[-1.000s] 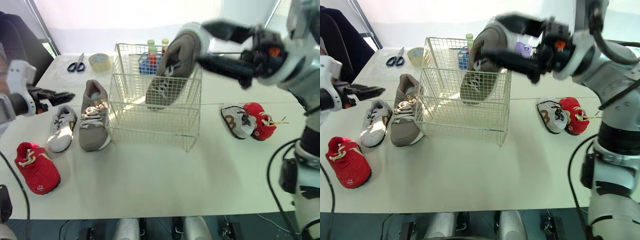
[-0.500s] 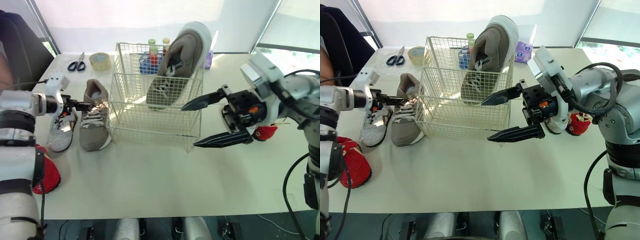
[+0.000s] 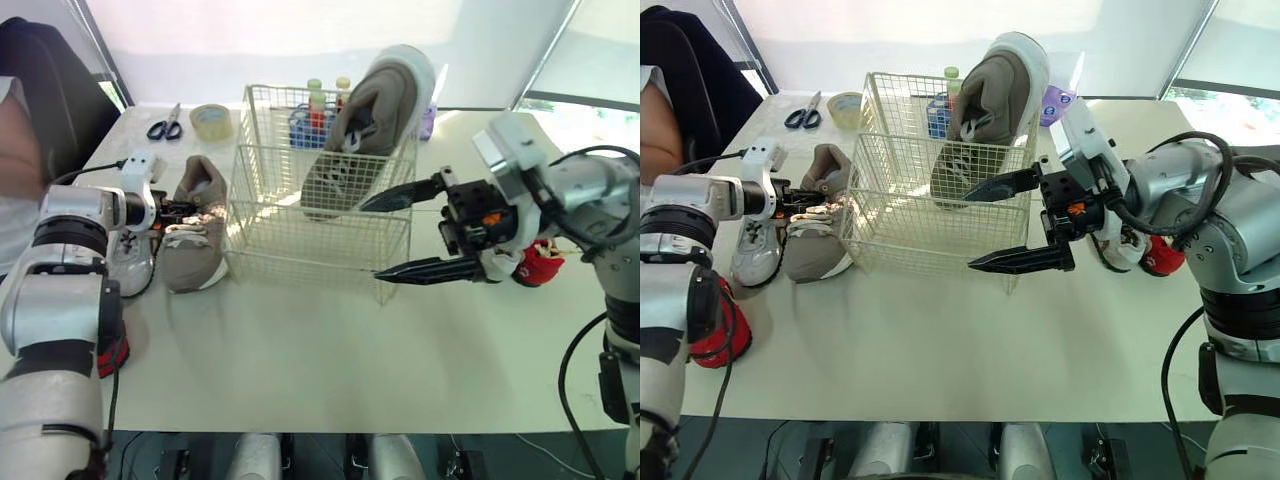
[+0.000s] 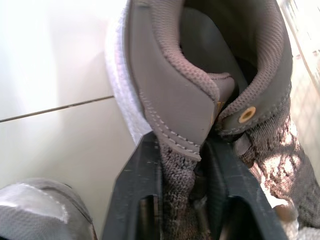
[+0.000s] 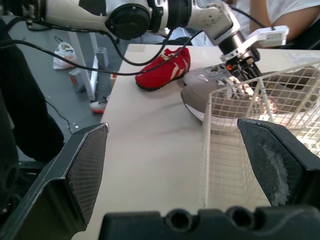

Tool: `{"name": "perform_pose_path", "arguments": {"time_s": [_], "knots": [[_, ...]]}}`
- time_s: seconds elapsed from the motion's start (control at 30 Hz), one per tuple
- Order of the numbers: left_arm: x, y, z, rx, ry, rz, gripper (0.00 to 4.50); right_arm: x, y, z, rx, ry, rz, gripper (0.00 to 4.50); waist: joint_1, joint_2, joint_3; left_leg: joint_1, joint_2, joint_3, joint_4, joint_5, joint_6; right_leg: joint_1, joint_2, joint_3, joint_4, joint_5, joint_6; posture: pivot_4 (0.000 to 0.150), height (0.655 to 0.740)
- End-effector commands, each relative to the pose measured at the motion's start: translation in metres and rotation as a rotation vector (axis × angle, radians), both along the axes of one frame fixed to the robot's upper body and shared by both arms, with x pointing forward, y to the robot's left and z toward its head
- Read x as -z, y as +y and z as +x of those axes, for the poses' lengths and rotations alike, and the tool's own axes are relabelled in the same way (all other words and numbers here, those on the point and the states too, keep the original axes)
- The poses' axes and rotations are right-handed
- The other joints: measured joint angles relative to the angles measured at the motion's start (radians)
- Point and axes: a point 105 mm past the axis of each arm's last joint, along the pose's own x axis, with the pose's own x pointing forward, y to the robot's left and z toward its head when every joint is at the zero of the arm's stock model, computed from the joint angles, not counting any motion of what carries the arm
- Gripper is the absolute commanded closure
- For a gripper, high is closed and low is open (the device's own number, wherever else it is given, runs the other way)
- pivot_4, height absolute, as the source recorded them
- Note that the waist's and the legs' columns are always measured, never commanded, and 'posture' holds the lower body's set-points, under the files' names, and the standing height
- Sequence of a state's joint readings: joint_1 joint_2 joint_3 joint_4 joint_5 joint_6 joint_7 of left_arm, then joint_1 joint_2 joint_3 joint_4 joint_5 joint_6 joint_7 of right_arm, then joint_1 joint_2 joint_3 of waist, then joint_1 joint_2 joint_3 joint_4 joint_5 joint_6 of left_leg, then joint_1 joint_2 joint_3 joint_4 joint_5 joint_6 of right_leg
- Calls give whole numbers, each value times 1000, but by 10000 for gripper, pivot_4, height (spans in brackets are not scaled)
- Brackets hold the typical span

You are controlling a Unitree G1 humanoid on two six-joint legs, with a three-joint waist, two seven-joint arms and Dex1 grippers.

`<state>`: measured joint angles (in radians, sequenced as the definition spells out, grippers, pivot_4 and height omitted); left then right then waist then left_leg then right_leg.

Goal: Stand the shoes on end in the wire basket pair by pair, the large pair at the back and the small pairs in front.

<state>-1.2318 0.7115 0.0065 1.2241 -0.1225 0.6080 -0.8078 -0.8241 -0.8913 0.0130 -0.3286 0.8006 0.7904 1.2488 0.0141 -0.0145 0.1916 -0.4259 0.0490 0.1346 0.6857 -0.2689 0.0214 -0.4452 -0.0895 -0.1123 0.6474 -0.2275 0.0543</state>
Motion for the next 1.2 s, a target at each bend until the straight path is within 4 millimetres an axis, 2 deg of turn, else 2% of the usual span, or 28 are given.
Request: {"name": "perform_pose_path", "arguments": {"time_s": [0.03,0.07,0.1,0.13,0.2,0.23,0.3,0.37,0.47,0.53,0.67,0.73,0.8,0.9,1.0,1.2], "knots": [[-74,12,10,-97,-247,-49,40659,-7,-11,5,61,-67,-36,0,-2,-2,1,0,0,0,0,0,0,0,0,0,0,0,0,1500,7400],[-96,18,8,-115,-315,-51,40659,-7,-14,6,83,-66,-40,0,-3,-7,4,-1,0,0,0,0,0,-1,0,0,0,0,0,1500,7400],[-110,21,7,-126,-358,-54,40659,-8,-17,7,95,-64,-41,0,-4,-9,5,-2,1,0,0,0,0,-2,1,0,1,0,0,1500,7400],[-136,26,4,-139,-456,-33,40659,-12,-19,8,116,-55,-22,0,-6,-10,5,-3,1,0,0,0,-1,-3,1,0,0,0,0,1500,7400],[-210,26,-14,-119,-787,33,40659,-25,-25,9,163,-46,47,0,-10,-10,5,-4,1,2,0,3,-5,-4,1,0,0,0,0,1500,7400],[-238,24,-25,-114,-912,54,40659,-32,-28,8,183,-43,85,0,-10,-10,5,-4,1,2,0,3,-5,-5,0,0,0,0,0,1500,7400],[-273,13,-41,-98,-1065,66,40659,-45,-33,6,213,-29,161,0,-6,-11,5,-9,1,2,0,3,-5,-9,0,-1,0,0,0,1500,7400],[-303,-3,-56,-88,-1225,2,40659,-50,-40,5,255,-21,187,0,0,-11,5,-10,0,4,0,3,-5,-9,-1,0,0,0,1,1500,7400],[-323,-33,-72,-35,-1421,-63,40659,-47,-47,4,314,-19,167,0,6,-11,4,-9,-2,3,0,3,-4,-8,-2,-1,-2,0,1,1500,7400],[-325,-56,-76,3,-1508,-96,40659,-46,-49,5,337,-18,169,0,8,-11,4,-5,-2,3,0,2,-4,-3,-3,-1,-2,0,2,1500,7400],[-314,-98,-66,74,-1566,-83,40659,-45,-53,5,366,-9,178,0,2,-11,4,1,-2,2,1,0,2,3,-3,-1,-2,1,3,1500,7400],[-298,-124,-54,138,-1553,-46,40659,-40,-61,4,412,2,158,0,-1,-11,4,1,-2,2,1,1,2,2,-2,-1,-2,1,3,1500,7400],[-283,-140,-45,168,-1537,-16,40659,-30,-66,1,446,24,115,0,-2,-11,4,1,-2,2,0,3,-2,2,-2,-1,-2,1,3,1500,7400],[-267,-152,-34,181,-1509,-8,40659,-22,-69,-3,479,40,89,0,-7,-11,4,1,-2,3,0,3,-2,1,-2,0,-2,1,3,1500,7400],[-253,-159,-29,197,-1492,2,40659,-23,-71,-5,496,37,106,0,-11,-11,4,1,-1,3,0,3,-3,1,-1,0,-2,1,3,1500,7400],[-222,-159,-21,163,-1470,73,40659,-22,-68,-3,507,32,136,0,-3,-11,4,1,-1,2,0,1,1,1,-2,0,-2,1,3,1500,7400]]}}
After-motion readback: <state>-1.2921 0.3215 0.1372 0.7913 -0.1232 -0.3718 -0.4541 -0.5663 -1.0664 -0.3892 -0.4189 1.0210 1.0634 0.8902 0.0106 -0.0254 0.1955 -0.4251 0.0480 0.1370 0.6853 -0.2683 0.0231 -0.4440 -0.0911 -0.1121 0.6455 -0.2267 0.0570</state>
